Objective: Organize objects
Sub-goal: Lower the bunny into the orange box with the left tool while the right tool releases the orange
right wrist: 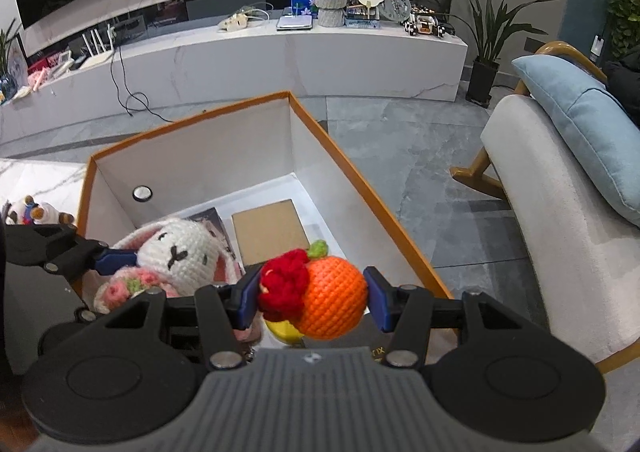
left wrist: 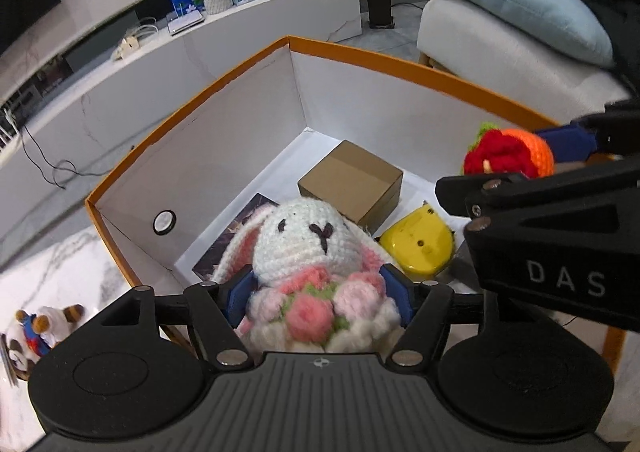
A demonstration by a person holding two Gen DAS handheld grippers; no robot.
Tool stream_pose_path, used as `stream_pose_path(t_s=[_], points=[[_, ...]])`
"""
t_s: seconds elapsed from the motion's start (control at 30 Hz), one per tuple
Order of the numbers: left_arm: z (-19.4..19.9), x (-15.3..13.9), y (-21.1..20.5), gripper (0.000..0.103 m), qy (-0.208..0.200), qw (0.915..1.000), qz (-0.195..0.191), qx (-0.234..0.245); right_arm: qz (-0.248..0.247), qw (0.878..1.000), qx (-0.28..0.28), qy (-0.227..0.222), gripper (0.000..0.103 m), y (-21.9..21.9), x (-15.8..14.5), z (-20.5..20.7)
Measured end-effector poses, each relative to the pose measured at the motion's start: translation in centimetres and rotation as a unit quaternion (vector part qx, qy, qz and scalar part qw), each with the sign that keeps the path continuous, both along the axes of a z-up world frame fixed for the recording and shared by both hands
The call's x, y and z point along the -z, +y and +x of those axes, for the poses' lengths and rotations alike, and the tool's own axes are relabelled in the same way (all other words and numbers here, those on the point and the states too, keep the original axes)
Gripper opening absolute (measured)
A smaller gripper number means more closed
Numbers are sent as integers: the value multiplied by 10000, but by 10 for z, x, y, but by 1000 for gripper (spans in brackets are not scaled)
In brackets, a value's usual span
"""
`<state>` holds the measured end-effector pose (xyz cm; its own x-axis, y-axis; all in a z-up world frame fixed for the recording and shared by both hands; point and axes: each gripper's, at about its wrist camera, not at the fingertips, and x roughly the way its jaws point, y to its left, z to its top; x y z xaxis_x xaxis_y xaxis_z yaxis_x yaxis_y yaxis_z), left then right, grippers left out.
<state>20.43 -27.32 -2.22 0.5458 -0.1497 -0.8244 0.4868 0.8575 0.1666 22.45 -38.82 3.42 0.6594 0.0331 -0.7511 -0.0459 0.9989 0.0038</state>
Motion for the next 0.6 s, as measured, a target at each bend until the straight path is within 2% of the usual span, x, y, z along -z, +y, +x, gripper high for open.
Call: stream_pose_path(t_s=[0.1, 0.43, 0.5, 0.6], points=[[-1, 4, -4, 79, -90, 9998, 185, 60, -17, 10000, -9, 15, 56, 2, 1, 1], [-2, 5, 0, 86, -154, 9997, 73, 156, -61, 10000, 25, 15, 57, 6, 1, 3], [-3, 4, -1, 89, -129, 9998, 59, 170, -79, 10000, 47, -22, 65, 6, 0, 3], [-4, 2, 0, 93, -87, 9998, 8, 173, -61, 9999, 80, -66, 67, 4, -1, 2]])
